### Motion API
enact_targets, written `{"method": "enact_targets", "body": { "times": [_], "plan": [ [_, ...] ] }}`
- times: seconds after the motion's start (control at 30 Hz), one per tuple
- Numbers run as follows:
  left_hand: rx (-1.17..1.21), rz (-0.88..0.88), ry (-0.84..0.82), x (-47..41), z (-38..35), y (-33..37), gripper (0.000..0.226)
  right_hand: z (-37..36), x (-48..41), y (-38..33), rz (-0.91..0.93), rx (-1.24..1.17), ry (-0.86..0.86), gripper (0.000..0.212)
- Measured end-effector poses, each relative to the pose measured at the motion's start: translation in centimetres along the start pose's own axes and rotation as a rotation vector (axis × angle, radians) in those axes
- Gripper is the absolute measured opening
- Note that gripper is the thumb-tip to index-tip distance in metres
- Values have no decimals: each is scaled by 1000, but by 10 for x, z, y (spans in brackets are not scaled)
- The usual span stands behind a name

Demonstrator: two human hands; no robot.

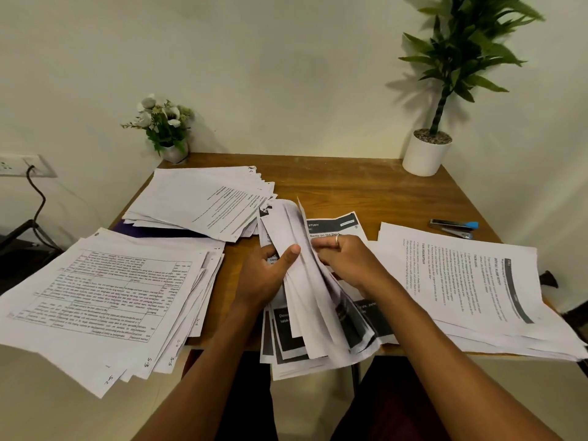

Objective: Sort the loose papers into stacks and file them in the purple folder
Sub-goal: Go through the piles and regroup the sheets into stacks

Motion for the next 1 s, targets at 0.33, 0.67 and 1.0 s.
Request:
{"method": "enact_targets", "body": {
  "times": [0.33,0.67,1.0],
  "plan": [
    [-24,-59,-18,2,-3,5,27,0,-3,-12,-46,-16,42,25],
    [-119,-99,-3,3,-2,5,44,-2,-4,-22,-28,158,85,25],
    [-94,24,-70,3,-2,-1,22,0,-1,-29,26,284,97,27]
  ]
}}
Point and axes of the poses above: each hand's wrist, its own x-axis away from the middle knuckle, its own z-axis out of the back of the hand, y = z × x, the point moved 9 cm from there along -x, towards the middle knuckle, and after that the axes turned 11 degrees about z, right-handed, at the moved point
